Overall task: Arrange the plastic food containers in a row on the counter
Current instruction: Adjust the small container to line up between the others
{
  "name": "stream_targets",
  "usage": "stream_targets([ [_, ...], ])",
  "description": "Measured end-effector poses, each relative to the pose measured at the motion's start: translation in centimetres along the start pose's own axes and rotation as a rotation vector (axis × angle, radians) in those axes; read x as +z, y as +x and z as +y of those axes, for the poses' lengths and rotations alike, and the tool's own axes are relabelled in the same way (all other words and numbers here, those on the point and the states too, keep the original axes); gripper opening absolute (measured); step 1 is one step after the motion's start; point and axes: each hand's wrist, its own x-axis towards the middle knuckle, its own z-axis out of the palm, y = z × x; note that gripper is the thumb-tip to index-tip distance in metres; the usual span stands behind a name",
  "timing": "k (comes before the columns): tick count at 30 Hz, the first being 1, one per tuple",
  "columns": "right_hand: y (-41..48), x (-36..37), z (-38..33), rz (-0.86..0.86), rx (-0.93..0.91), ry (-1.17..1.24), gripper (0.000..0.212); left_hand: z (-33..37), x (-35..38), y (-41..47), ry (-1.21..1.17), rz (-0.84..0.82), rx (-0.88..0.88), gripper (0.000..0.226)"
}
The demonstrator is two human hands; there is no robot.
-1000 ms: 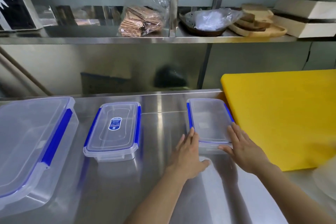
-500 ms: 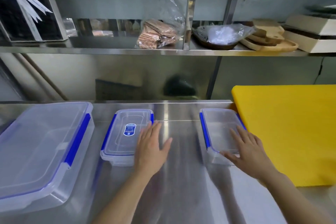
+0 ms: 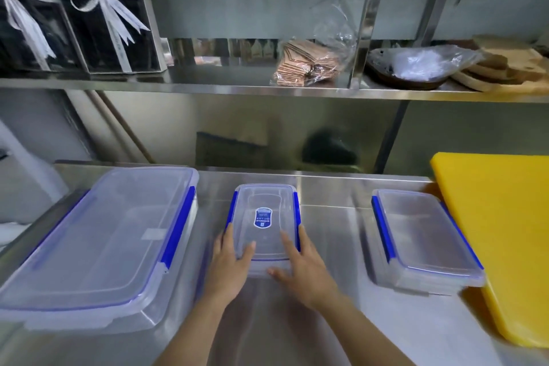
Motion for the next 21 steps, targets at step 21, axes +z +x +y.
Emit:
stream_targets([
  [21, 0.0, -3.9, -6.1, 0.187, 0.127, -0.138, 0.06, 4.3, -7.7, -1.4, 0.225, 0.192, 0.121, 0.06],
])
